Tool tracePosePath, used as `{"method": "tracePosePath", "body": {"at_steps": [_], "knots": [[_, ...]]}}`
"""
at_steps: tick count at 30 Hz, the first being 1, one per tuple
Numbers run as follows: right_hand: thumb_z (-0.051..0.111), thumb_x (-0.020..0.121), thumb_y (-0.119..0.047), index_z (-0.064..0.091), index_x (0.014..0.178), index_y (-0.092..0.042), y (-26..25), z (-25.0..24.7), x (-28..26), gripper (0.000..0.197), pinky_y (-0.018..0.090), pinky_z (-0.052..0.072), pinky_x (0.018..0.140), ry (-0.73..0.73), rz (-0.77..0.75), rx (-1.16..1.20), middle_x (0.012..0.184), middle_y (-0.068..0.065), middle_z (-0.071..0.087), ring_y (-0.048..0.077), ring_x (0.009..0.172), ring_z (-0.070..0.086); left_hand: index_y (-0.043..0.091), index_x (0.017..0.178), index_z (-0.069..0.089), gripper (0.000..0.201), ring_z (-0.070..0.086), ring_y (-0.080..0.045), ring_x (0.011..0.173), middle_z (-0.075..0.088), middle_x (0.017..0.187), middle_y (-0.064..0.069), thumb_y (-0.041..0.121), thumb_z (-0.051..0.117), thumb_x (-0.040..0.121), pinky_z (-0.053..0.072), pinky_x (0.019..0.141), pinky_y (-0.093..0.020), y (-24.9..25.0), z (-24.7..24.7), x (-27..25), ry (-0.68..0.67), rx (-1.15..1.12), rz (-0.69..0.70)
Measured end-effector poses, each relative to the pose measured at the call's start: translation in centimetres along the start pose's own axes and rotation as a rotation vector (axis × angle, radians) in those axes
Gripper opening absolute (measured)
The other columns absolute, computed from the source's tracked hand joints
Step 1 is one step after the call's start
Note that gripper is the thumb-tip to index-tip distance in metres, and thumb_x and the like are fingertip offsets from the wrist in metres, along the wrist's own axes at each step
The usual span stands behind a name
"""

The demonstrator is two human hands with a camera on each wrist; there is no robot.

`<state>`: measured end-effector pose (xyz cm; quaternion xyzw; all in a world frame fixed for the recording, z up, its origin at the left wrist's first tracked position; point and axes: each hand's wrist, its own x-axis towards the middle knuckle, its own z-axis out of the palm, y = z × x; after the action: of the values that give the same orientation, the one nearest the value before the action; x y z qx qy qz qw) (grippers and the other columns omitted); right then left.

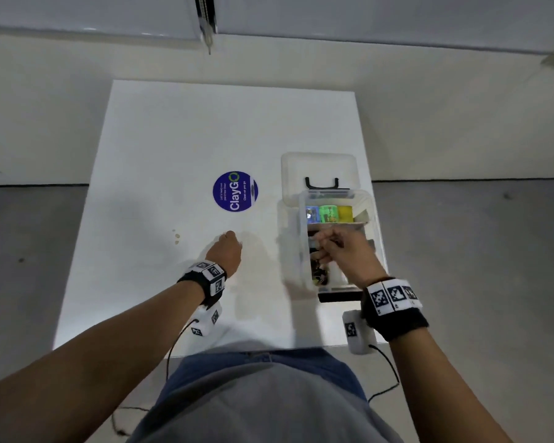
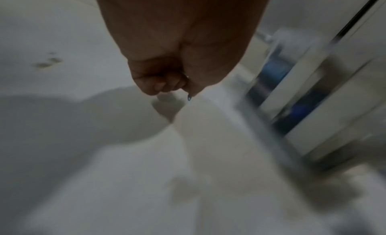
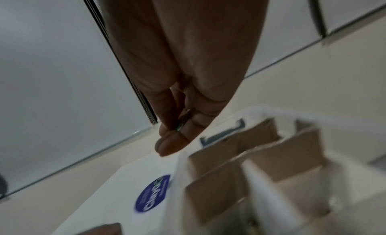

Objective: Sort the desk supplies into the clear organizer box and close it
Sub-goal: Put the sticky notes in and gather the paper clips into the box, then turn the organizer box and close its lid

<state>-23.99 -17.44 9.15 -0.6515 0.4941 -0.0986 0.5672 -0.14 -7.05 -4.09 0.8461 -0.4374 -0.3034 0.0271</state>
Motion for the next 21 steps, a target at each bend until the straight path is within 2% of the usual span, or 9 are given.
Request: {"method": "tracePosePath", "body": {"at_steps": [2,4,6,8,11,13,16,19,21], "knots": [[0.047,0.092,0.004,0.065,0.086,-0.017,1.6,-3.2,-0.6,0.028,0.038,0.059,0.069,0.125,-0.015,-0.097,0.081,0.001,0.069,0.022,0.073,0.072,0.003,0.102,0.049,0.022,0.057,-0.026,0.084,0.057,0.093,-0.011,0.023,0.040,0.101,0.043,0.072,-0.035,3.4,-2.1,-1.1,0.051,-0.189,0.107],[0.047,0.091,0.001,0.064,0.088,-0.017,3.1,-5.2,-1.0,0.025,0.039,0.059,0.074,0.194,-0.026,-0.238,0.083,0.002,0.071,0.023,0.077,0.070,0.008,0.089,0.045,0.019,0.051,-0.021,0.072,0.054,0.082,-0.007,0.022,0.043,0.101,0.038,0.064,-0.030,8.1,-4.5,-3.1,0.061,-0.333,0.313],[0.048,0.091,-0.003,0.065,0.097,-0.018,4.2,-5.8,-1.2,0.024,0.041,0.057,0.080,0.139,-0.033,-0.395,0.093,0.006,0.072,0.027,0.086,0.068,0.007,0.089,0.047,0.019,0.050,-0.017,0.068,0.057,0.083,-0.009,0.021,0.044,0.100,0.037,0.060,-0.028,13.1,-5.9,-5.1,-0.024,-0.334,0.507],[0.048,0.088,-0.001,0.065,0.106,-0.017,5.2,-6.2,-1.1,0.029,0.043,0.056,0.082,0.073,-0.037,-0.482,0.101,0.008,0.073,0.029,0.092,0.067,0.006,0.092,0.051,0.018,0.051,-0.017,0.068,0.059,0.086,-0.010,0.021,0.046,0.100,0.040,0.061,-0.028,17.5,-5.2,-6.3,-0.121,-0.288,0.611],[0.046,0.088,0.000,0.063,0.101,-0.015,5.9,-7.8,-0.8,0.026,0.045,0.057,0.077,0.206,-0.058,-0.405,0.094,0.011,0.073,0.032,0.085,0.068,0.003,0.092,0.058,0.016,0.052,-0.016,0.069,0.057,0.085,-0.005,0.016,0.051,0.098,0.045,0.067,-0.023,21.9,-2.8,-7.0,-0.190,-0.203,0.665],[0.045,0.089,0.000,0.063,0.104,-0.010,6.4,-9.0,-0.6,0.025,0.040,0.054,0.082,0.305,-0.045,-0.439,0.100,0.016,0.071,0.035,0.092,0.066,-0.003,0.097,0.063,0.015,0.058,-0.021,0.077,0.065,0.091,-0.010,0.007,0.051,0.095,0.045,0.073,-0.023,23.3,-1.6,-7.0,-0.232,-0.137,0.709],[0.046,0.092,-0.007,0.054,0.125,-0.006,7.9,-9.2,0.1,0.034,0.038,0.049,0.090,0.194,0.098,-0.527,0.116,0.023,0.065,0.039,0.107,0.062,0.004,0.110,0.068,0.026,0.062,-0.024,0.103,0.069,0.114,-0.009,0.005,0.048,0.094,0.046,0.089,-0.029,23.6,-1.5,-6.9,-0.254,-0.085,0.718],[0.044,0.088,-0.017,0.050,0.124,-0.015,9.5,-8.8,1.3,0.036,0.049,0.056,0.082,0.069,0.172,-0.480,0.111,0.022,0.067,0.040,0.096,0.067,0.014,0.108,0.070,0.024,0.063,-0.017,0.092,0.068,0.105,0.002,0.013,0.048,0.097,0.050,0.083,-0.029,22.4,-2.7,-6.0,-0.153,-0.158,0.663],[0.042,0.084,-0.017,0.050,0.118,-0.016,9.9,-8.6,2.2,0.035,0.049,0.058,0.078,0.052,0.132,-0.500,0.105,0.020,0.069,0.038,0.089,0.068,0.016,0.109,0.067,0.023,0.062,-0.018,0.094,0.065,0.108,-0.001,0.013,0.048,0.096,0.052,0.086,-0.033,21.0,-3.6,-4.5,0.000,-0.211,0.603]]}}
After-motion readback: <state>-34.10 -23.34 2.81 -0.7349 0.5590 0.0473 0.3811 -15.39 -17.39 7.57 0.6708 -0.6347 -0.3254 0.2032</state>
